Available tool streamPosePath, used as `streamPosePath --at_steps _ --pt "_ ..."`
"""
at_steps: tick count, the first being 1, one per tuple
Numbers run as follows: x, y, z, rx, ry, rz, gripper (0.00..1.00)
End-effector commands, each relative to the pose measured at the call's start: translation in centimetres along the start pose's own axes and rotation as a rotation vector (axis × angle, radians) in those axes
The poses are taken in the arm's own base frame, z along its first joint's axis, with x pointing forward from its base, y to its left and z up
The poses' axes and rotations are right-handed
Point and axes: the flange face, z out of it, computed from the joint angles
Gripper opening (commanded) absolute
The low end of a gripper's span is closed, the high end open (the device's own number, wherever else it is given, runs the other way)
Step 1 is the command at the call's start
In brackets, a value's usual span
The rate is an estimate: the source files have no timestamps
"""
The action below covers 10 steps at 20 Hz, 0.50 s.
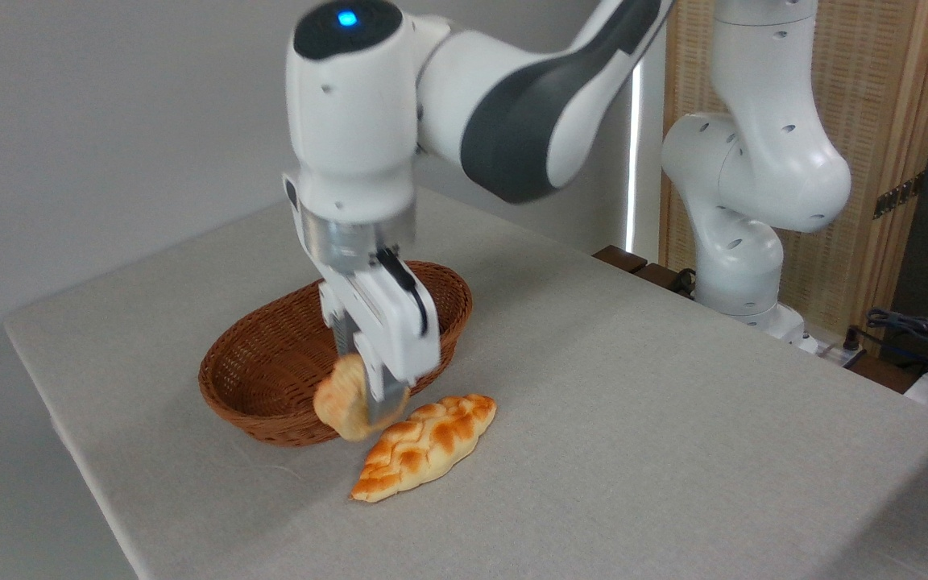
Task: Put bread into the basket
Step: 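Carry the round bun over the wicker basket and lower it inside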
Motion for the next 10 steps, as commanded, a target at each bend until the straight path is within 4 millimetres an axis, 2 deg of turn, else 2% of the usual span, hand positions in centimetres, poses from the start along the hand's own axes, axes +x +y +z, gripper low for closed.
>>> streamPosePath --at_steps 1,4,5,7,8,10 --pt "5.0 4.5 0.4 -0.011 0.007 -0.019 0.45" --pt "7.9 7.3 1.8 -0.025 -0.005 0.01 0.46" --pt "8.1 7.4 2.1 -0.029 -0.007 -0.002 0.56" --pt "9.9 9.1 4.0 -0.038 -0.037 0.005 0.88" --pt "10.2 9.4 4.9 -0.017 -0.08 0.009 0.97" --pt "10.5 9.4 5.9 0.023 -0.127 0.004 1.0"
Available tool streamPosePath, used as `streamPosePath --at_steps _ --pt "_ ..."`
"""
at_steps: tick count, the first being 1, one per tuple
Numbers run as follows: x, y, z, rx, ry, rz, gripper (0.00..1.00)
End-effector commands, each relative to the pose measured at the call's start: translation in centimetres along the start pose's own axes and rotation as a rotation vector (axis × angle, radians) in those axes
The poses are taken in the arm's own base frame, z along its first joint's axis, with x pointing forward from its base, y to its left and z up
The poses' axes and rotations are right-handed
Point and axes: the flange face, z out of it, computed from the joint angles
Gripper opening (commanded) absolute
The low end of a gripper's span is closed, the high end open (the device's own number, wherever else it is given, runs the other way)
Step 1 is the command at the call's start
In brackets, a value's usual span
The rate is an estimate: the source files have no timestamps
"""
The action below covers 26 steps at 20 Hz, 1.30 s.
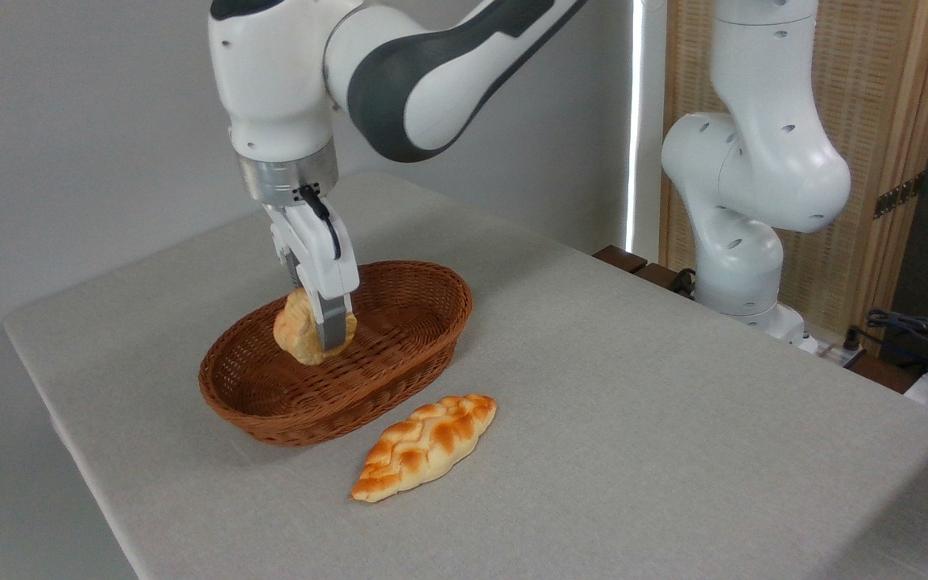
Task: Put bread into the basket
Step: 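Carry the round bun over the wicker basket and lower it inside, then open the gripper to release the bun and raise it away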
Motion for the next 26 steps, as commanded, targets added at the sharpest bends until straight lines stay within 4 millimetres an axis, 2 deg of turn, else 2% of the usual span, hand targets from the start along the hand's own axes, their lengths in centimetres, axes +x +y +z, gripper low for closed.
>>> streamPosePath --at_steps 1,3,5,9,10,13,15,17,18,20,26 --pt "1.1 -0.2 1.5 0.059 -0.039 -0.019 1.0" --pt "1.1 -0.3 1.3 0.06 -0.033 -0.021 1.0" --pt "1.4 -0.7 0.1 0.075 -0.012 -0.032 1.0" --pt "2.0 -1.4 -4.0 0.119 0.044 -0.055 1.0" --pt "1.8 -1.7 -4.5 0.125 0.05 -0.06 1.0" --pt "-0.6 -3.7 -6.9 0.145 0.06 -0.128 1.0" --pt "-2.2 -4.0 -7.5 0.121 0.026 -0.156 1.0" --pt "-3.8 -5.1 -8.0 0.119 0.012 -0.189 1.0" --pt "-4.3 -5.6 -9.5 0.135 0.027 -0.204 1.0" --pt "-5.4 -6.3 -10.8 0.121 0.01 -0.222 1.0" --pt "-7.2 -7.0 -11.4 0.105 -0.011 -0.242 1.0"
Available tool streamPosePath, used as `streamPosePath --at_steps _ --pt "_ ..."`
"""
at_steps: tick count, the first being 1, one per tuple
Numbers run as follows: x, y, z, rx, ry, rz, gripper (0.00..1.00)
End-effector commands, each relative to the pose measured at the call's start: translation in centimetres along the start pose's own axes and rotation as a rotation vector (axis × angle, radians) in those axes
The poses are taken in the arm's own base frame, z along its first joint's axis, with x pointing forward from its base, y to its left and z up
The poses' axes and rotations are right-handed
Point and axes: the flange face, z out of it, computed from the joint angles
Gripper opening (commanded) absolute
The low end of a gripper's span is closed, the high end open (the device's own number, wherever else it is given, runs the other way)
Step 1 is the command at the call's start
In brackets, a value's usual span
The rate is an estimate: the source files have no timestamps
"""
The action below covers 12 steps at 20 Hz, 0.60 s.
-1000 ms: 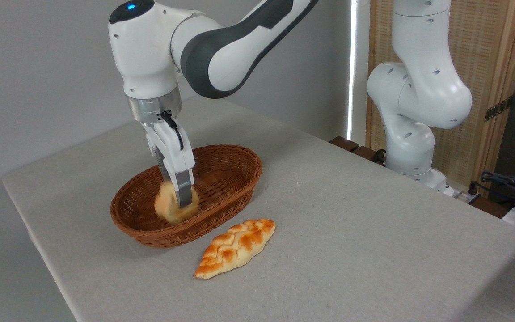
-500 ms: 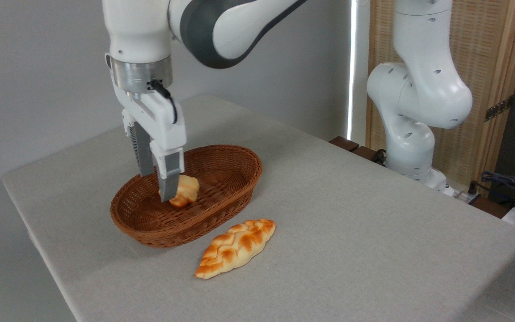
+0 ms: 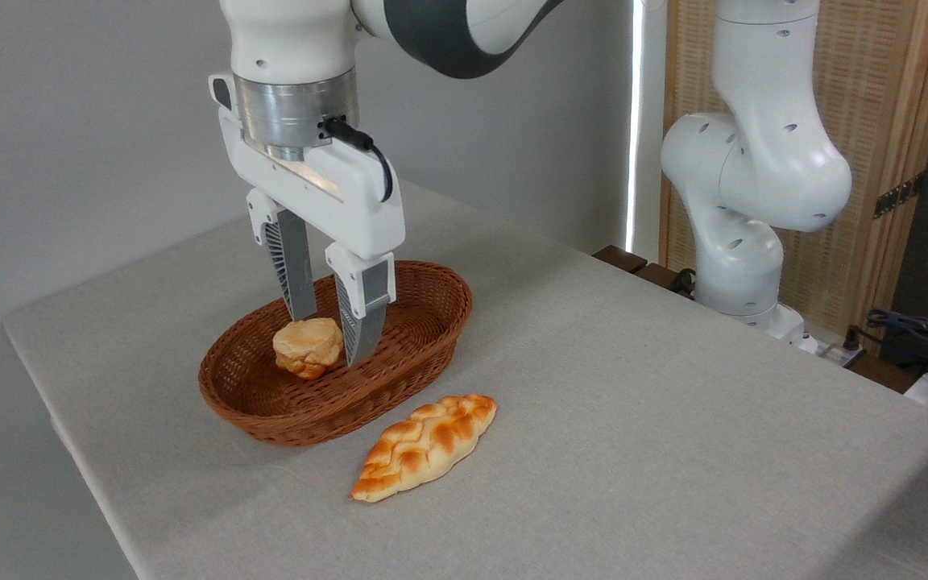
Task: Put bread into the basket
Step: 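Open the gripper to release the bun and raise it away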
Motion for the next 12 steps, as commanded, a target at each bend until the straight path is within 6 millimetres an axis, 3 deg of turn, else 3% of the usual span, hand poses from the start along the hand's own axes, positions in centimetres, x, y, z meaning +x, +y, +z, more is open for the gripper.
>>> streamPosePath --at_steps 1,12 --pt "-0.8 -0.23 -0.22 -0.014 -0.048 0.0 1.0" --pt "-0.68 -0.63 -0.98 0.041 -0.068 0.064 1.0"
